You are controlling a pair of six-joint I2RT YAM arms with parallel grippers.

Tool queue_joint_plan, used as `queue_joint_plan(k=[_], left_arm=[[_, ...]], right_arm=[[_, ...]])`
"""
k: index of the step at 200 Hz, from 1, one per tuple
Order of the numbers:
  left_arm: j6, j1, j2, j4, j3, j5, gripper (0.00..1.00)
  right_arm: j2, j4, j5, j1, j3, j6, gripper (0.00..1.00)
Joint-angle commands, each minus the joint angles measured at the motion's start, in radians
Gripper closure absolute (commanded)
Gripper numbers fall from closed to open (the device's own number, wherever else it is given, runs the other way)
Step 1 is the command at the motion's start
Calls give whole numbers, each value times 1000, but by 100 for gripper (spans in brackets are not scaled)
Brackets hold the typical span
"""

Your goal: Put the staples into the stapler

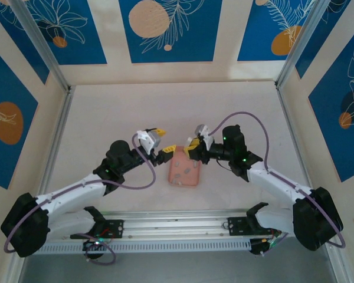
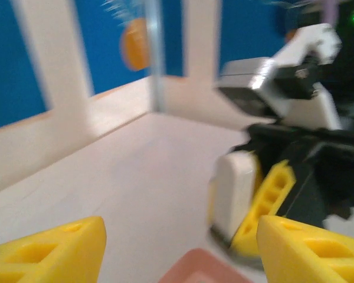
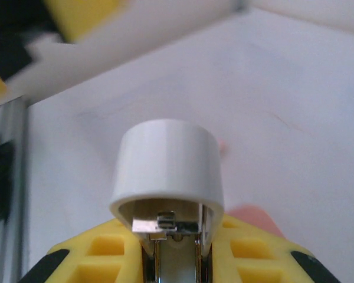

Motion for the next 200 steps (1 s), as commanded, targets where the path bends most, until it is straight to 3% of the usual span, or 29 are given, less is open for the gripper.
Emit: queue_joint_plan(k=[1,26,58,152,200], left_arm=[[-102,-7,-22,-246,27,-374,30],[-201,-4,-14,-376,41,-462,30],[-311,-3,12,-401,25,-461,30],[-434,8,142,-517,86,-457,29],[-460,30,144,-540,83,-451,29]], right_arm=[[15,-278,288,-68,68,301,81],[121,-434,314,-177,154,418,82],[274,-513,345,-220,262,474,82],[515,-594,608,-122,432,475,80],[578,-576,642,-103,459,481,78]])
